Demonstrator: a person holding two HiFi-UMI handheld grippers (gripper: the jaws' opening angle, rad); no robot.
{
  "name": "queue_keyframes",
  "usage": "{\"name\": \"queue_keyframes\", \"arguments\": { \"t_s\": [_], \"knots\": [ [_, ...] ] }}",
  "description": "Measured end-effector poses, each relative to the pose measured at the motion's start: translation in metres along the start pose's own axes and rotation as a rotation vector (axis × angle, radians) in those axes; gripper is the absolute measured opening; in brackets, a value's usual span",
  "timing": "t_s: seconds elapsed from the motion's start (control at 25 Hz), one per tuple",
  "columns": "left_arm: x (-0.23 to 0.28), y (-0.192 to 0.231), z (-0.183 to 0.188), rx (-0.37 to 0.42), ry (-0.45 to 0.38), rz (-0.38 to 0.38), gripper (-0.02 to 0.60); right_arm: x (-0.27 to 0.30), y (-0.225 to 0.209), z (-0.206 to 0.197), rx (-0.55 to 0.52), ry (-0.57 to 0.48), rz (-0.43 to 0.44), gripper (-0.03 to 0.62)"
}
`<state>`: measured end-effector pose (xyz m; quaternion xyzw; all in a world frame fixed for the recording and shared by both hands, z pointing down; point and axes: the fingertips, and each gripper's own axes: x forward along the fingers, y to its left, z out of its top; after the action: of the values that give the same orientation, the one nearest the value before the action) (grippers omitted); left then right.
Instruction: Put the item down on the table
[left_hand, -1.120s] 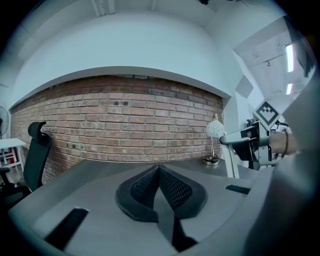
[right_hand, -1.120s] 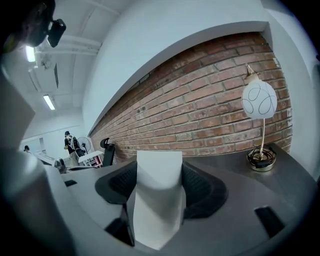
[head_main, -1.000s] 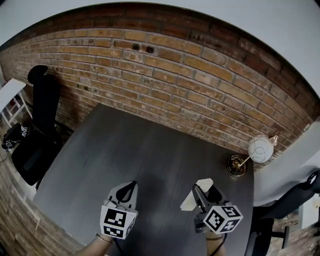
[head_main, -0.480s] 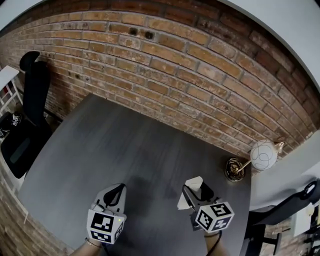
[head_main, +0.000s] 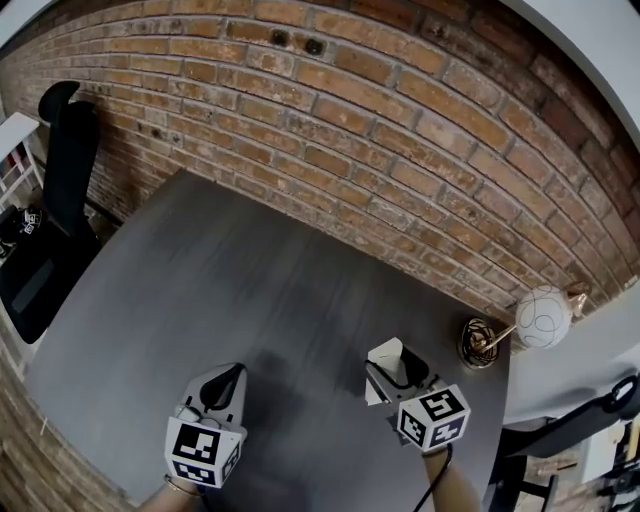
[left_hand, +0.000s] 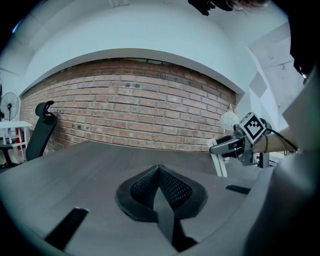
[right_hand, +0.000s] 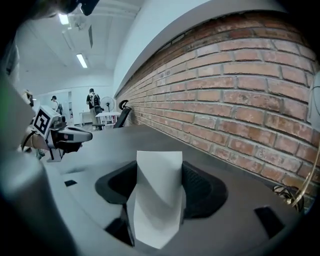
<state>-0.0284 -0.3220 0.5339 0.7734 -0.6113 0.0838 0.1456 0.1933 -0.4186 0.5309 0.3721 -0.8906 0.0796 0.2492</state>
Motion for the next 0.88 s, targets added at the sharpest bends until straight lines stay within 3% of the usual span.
{"name": "queue_keyframes", "arguments": {
  "t_s": [0.88],
  "knots": [
    [0.023, 0.001, -0.015, -0.001, 0.046, -0.012, 0.017, 0.04, 0.027, -0.005, -0.192, 0.053, 0.199, 0.296]
  ]
}}
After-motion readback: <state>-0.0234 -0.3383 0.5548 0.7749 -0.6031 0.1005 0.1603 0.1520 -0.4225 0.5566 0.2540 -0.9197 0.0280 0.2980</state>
